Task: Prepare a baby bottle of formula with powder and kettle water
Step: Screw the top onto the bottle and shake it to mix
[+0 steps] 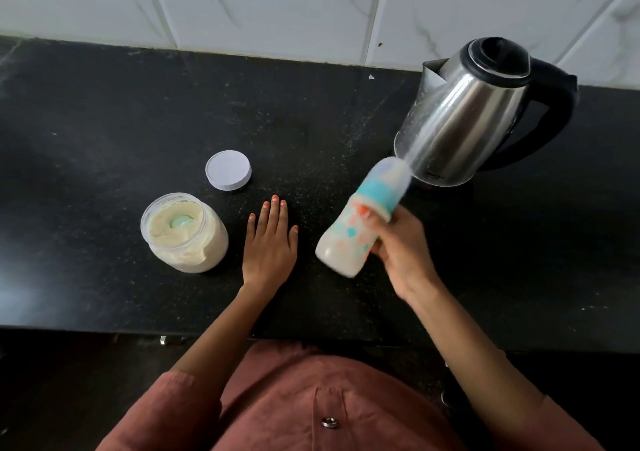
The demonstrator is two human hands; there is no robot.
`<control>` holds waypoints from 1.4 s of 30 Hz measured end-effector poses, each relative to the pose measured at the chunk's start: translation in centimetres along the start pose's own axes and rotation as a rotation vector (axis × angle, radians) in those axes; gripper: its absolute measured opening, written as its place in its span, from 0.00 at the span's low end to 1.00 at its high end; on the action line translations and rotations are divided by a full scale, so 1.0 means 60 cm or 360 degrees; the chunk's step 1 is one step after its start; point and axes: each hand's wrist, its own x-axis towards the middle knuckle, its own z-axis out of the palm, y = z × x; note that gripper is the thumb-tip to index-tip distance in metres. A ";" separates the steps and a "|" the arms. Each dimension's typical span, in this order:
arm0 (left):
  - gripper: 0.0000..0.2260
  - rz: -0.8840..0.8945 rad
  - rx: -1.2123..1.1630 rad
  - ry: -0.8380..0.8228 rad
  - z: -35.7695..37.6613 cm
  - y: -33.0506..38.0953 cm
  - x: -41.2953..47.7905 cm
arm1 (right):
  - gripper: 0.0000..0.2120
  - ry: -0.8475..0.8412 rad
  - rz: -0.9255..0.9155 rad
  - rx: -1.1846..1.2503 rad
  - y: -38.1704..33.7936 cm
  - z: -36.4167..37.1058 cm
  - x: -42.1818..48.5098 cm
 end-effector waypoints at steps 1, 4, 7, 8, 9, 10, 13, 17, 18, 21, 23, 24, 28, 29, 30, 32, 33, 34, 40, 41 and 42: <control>0.24 0.0001 -0.0006 -0.0003 0.000 0.000 0.000 | 0.24 -0.0071 0.0006 -0.0097 0.001 0.002 -0.006; 0.24 0.0000 -0.0012 0.0013 -0.002 0.002 0.000 | 0.23 0.0073 -0.0078 0.0095 -0.021 -0.012 0.012; 0.24 0.0001 -0.0004 0.0018 -0.002 0.003 -0.001 | 0.24 0.0270 -0.0127 0.0423 -0.029 -0.020 0.028; 0.24 -0.0002 -0.0006 0.0011 -0.003 0.003 -0.002 | 0.24 0.0245 -0.0097 0.0350 -0.020 -0.017 0.024; 0.24 -0.0004 -0.0006 0.0003 -0.003 0.002 -0.002 | 0.25 0.0186 -0.0040 0.0207 -0.007 -0.012 0.016; 0.24 -0.0005 -0.0007 -0.0005 -0.004 0.002 -0.002 | 0.27 0.0103 0.0018 0.0046 0.003 -0.008 0.007; 0.24 -0.0005 -0.0013 0.0004 -0.005 0.002 -0.001 | 0.25 0.0033 -0.0029 -0.0118 0.000 -0.013 0.001; 0.24 0.0001 -0.0020 0.0015 -0.005 0.003 -0.003 | 0.26 0.0320 -0.0165 0.0503 -0.026 -0.021 0.028; 0.24 -0.0004 -0.0016 0.0011 -0.005 0.003 -0.003 | 0.25 0.0300 -0.0155 0.0486 -0.021 -0.015 0.025; 0.24 -0.0007 0.0007 -0.0003 -0.003 0.001 -0.001 | 0.21 0.0027 -0.0005 0.0006 0.008 0.006 -0.006; 0.24 -0.0004 -0.0004 -0.0002 -0.001 0.001 0.001 | 0.21 -0.0055 -0.0009 -0.0140 0.008 0.004 -0.011; 0.24 -0.0005 -0.0012 0.0007 -0.001 0.001 0.001 | 0.21 0.0015 -0.0032 -0.0045 0.001 0.000 -0.004; 0.24 0.0000 -0.0014 0.0027 -0.001 0.002 -0.003 | 0.27 0.0422 -0.0179 0.0489 -0.019 -0.008 0.022; 0.24 -0.0003 -0.0014 0.0023 -0.001 0.002 -0.003 | 0.28 0.0415 -0.0179 0.0450 -0.011 -0.003 0.018; 0.24 -0.0007 -0.0013 0.0020 -0.001 0.002 -0.003 | 0.27 0.0362 -0.0146 0.0330 -0.001 0.000 0.011; 0.24 -0.0010 -0.0010 0.0011 -0.002 0.001 -0.002 | 0.25 0.0171 -0.0077 -0.0004 0.008 0.006 -0.008; 0.24 -0.0007 -0.0011 0.0007 -0.002 0.001 -0.001 | 0.25 0.0118 -0.0101 -0.0100 0.005 0.002 -0.010; 0.24 -0.0003 -0.0012 0.0009 -0.001 0.001 0.000 | 0.24 0.0133 -0.0150 -0.0076 -0.002 -0.005 -0.005; 0.24 -0.0002 -0.0013 0.0020 -0.001 0.001 -0.003 | 0.23 0.0363 -0.0217 0.0381 -0.010 -0.001 0.016; 0.24 -0.0004 0.0000 0.0016 -0.001 0.001 -0.002 | 0.23 0.0278 -0.0180 0.0205 0.002 0.007 0.005; 0.24 -0.0003 0.0007 0.0011 -0.001 0.001 -0.001 | 0.22 0.0156 -0.0156 0.0026 0.011 0.013 -0.007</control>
